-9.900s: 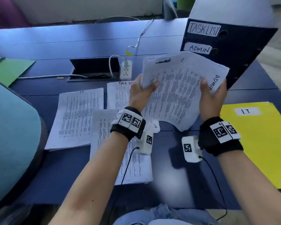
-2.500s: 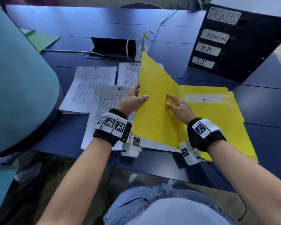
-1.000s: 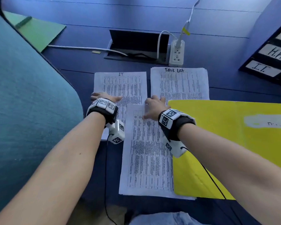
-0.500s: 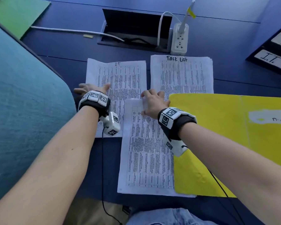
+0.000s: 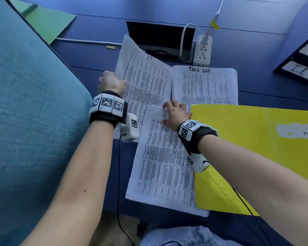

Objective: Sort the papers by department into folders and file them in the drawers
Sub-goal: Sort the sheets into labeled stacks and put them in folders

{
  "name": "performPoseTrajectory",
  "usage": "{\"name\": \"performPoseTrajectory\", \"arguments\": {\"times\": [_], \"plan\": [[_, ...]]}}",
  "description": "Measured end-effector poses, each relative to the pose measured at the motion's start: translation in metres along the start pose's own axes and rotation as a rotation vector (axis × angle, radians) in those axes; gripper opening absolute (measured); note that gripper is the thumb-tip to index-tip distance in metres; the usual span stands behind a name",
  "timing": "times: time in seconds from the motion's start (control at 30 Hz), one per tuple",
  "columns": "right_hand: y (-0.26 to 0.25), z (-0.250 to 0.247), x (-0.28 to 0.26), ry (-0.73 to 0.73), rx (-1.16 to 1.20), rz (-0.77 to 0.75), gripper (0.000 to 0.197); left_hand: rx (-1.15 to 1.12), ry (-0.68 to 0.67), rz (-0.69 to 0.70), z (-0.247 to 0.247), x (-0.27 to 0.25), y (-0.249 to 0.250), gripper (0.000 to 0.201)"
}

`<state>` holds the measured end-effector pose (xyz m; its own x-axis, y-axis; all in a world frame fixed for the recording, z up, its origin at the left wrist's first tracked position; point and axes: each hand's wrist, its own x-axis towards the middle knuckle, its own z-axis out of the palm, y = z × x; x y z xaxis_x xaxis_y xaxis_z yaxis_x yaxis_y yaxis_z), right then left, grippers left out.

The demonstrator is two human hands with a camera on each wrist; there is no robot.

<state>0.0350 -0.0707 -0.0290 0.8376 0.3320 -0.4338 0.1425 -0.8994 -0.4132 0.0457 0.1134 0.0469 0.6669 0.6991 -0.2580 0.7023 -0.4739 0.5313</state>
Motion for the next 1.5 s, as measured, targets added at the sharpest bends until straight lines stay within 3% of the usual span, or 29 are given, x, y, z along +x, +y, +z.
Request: {"name": "performPoseTrajectory", "arguments": {"times": [0.27, 0.33, 0.47, 0.53, 0.6, 0.7, 0.87, 1.03, 1.17, 1.4, 1.5], "plan": [[0.003, 0.0, -0.003, 0.004, 0.07, -0.021, 0.057, -0.021, 0.281, 0.46, -0.049, -0.055, 0.042, 0.021], [0.0, -0.012, -0.003, 0.026, 0.316, -0.01, 0.062, -0.064, 0.334, 0.51, -0.065, -0.061, 0.052, 0.023], [-0.006, -0.068, -0.02, 0.129, 1.188, -0.059, 0.074, -0.234, 0.321, 0.622, -0.087, -0.073, 0.067, 0.037], [-0.001, -0.103, -0.04, 0.284, 1.367, -0.203, 0.063, -0.411, 0.185, 0.711, -0.093, -0.086, 0.073, 0.038], [0.014, -0.133, -0.061, 0.454, 1.432, -0.339, 0.045, -0.58, 0.082, 0.779, -0.09, -0.101, 0.081, 0.026], [0.049, -0.161, -0.094, 0.643, 1.388, -0.421, 0.021, -0.773, 0.0, 0.759, -0.071, -0.126, 0.095, 0.021], [0.107, -0.158, -0.132, 0.806, 1.237, -0.381, 0.015, -0.919, -0.131, 0.646, -0.014, -0.17, 0.099, 0.022], [0.139, -0.109, -0.146, 0.734, 1.241, -0.227, 0.022, -0.947, -0.321, 0.465, 0.039, -0.193, 0.065, 0.025], [0.145, -0.084, -0.151, 0.683, 1.248, -0.152, 0.023, -0.849, -0.343, 0.392, 0.059, -0.207, 0.045, 0.028], [0.165, -0.125, -0.175, 0.649, 1.123, -0.24, 0.006, -0.884, -0.263, 0.476, 0.05, -0.225, 0.078, 0.022], [0.195, -0.138, -0.19, 0.617, 0.906, -0.229, 0.016, -1.023, -0.275, 0.433, 0.06, -0.24, 0.099, 0.021]]}}
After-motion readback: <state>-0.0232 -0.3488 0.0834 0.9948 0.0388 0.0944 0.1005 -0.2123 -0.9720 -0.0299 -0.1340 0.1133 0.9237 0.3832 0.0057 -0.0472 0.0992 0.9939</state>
